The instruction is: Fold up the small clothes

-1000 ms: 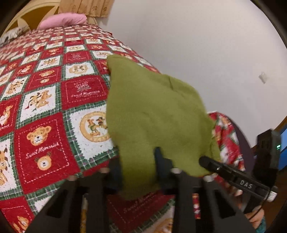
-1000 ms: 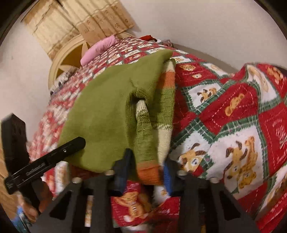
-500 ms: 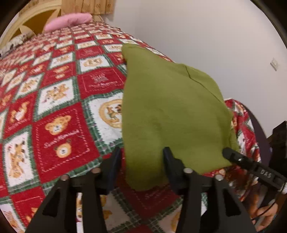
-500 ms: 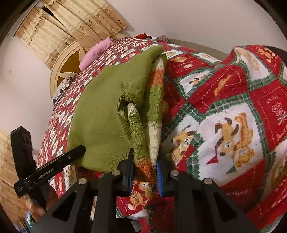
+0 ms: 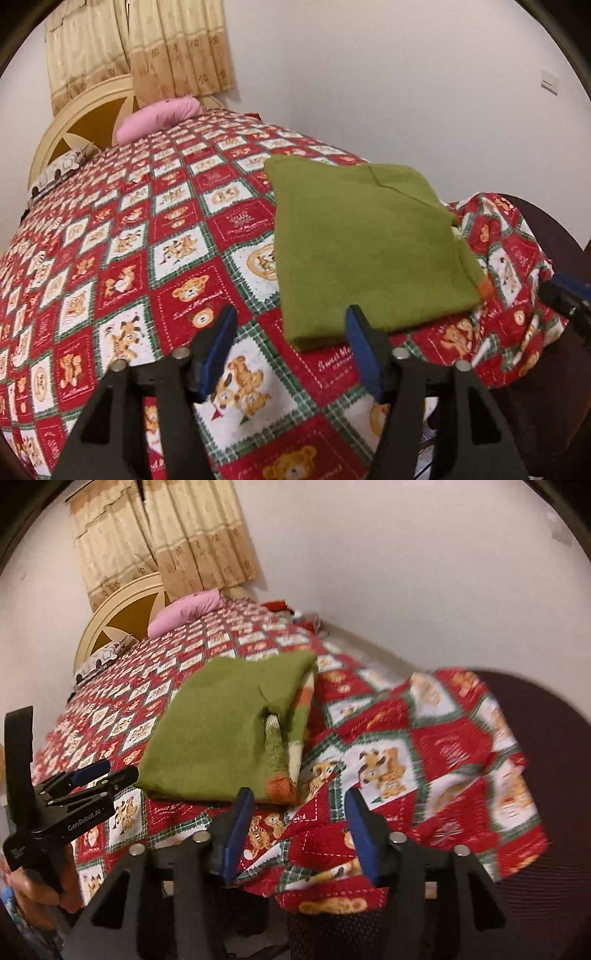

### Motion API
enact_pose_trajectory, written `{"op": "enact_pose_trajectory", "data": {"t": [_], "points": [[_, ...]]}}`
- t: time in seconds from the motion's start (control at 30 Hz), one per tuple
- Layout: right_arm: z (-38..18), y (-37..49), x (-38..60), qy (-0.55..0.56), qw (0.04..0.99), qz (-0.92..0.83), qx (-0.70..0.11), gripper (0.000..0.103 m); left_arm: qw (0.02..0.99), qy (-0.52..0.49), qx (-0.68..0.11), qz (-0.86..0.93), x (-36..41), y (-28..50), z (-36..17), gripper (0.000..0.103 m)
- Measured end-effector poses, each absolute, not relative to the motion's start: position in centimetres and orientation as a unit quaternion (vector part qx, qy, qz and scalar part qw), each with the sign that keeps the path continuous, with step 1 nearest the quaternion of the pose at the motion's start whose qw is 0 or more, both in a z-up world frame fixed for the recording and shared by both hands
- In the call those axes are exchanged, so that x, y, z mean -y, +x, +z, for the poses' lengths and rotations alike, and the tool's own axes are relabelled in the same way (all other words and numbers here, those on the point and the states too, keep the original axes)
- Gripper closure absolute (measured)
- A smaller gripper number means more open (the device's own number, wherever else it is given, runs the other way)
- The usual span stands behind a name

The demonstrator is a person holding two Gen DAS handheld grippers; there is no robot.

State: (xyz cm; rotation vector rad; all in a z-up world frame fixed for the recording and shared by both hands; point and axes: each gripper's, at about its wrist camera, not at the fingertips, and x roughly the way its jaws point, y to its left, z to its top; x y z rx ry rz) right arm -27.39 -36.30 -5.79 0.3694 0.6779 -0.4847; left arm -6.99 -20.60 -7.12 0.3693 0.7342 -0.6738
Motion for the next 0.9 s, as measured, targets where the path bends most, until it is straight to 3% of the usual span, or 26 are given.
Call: {"op": "enact_pose_trajectory", "data": {"t": [0.13, 0.2, 0.27, 0.37, 0.57, 0.7, 0.9], "points": [[-3.7, -28.2, 34.5, 0.127, 0.908, -0.258, -0.306, 0.049, 0.874, 0.181, -0.319, -0.319, 20.0, -8.2, -5.9, 0.027], [-2.6, -28.5, 33.5, 0.114, 0.915, -0.263, -0.286, 0.044, 0.879, 0.181, -0.304, -0.319, 19.6, -9.0, -5.2, 0.021], [-1.6, -29.0, 32.6, 0.108, 0.921, -0.261, -0.270, 0.038, 0.887, 0.180, -0.285, -0.317, 19.0, -9.7, -4.4, 0.010], [-0.4, -29.3, 31.1, 0.088, 0.927, -0.261, -0.253, 0.038, 0.899, 0.177, -0.254, -0.311, 18.3, -10.7, -3.0, 0.000], [2.2, -30.8, 28.3, 0.044, 0.938, -0.264, -0.221, 0.037, 0.911, 0.163, -0.219, -0.309, 17.3, -12.2, -0.7, 0.000], [3.9, -32.1, 26.8, 0.013, 0.944, -0.277, -0.181, 0.029, 0.919, 0.149, -0.197, -0.307, 16.7, -13.2, 0.6, 0.000], [4.9, -32.7, 25.6, -0.003, 0.947, -0.279, -0.158, 0.025, 0.928, 0.144, -0.180, -0.293, 16.4, -14.1, 1.3, 0.000]]}}
